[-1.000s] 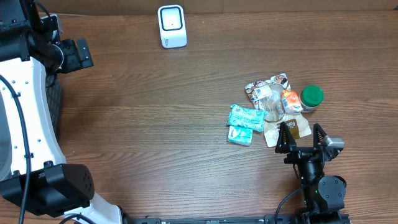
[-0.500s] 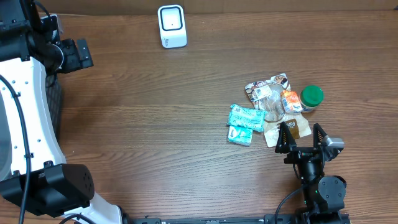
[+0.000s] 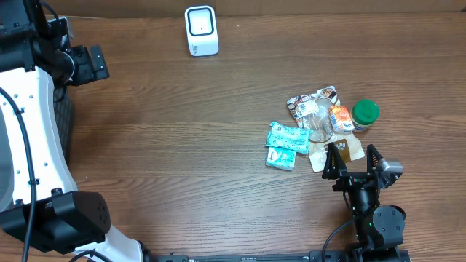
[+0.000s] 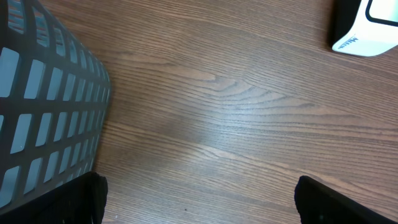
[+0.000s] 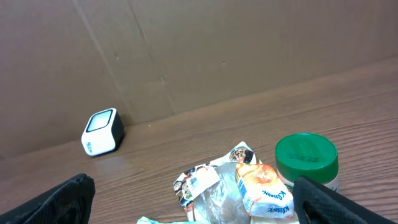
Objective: Scan the item barcode
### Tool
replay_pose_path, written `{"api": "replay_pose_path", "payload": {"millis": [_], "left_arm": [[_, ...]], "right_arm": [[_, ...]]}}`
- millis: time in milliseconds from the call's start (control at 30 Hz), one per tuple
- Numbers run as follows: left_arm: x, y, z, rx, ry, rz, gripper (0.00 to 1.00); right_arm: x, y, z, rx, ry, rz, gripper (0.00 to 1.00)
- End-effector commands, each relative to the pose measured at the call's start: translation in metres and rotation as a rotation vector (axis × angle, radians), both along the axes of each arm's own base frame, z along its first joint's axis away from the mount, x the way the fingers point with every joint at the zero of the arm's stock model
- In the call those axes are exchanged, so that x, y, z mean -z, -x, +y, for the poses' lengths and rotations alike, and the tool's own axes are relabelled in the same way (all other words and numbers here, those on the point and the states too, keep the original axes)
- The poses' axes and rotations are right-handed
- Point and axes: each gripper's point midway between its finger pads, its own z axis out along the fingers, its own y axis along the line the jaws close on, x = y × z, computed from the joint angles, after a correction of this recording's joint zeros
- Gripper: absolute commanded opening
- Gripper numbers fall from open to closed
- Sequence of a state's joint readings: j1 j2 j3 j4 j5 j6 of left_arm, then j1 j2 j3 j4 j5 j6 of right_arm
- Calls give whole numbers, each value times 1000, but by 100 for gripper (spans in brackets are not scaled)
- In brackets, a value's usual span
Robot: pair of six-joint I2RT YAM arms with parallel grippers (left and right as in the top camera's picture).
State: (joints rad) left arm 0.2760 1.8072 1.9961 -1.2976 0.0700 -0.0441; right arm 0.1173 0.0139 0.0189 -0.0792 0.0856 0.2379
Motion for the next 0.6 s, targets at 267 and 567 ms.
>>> {"api": "replay_pose_path", "payload": {"millis": [267,567], "left_arm": [[2,-1,2,16,-11,6,99],[-51,16,-27,74,-46,-125,99]], "right_arm": [[2,0,-2,9,3,-4,100],[2,0,-2,9,3,-4,100]]}}
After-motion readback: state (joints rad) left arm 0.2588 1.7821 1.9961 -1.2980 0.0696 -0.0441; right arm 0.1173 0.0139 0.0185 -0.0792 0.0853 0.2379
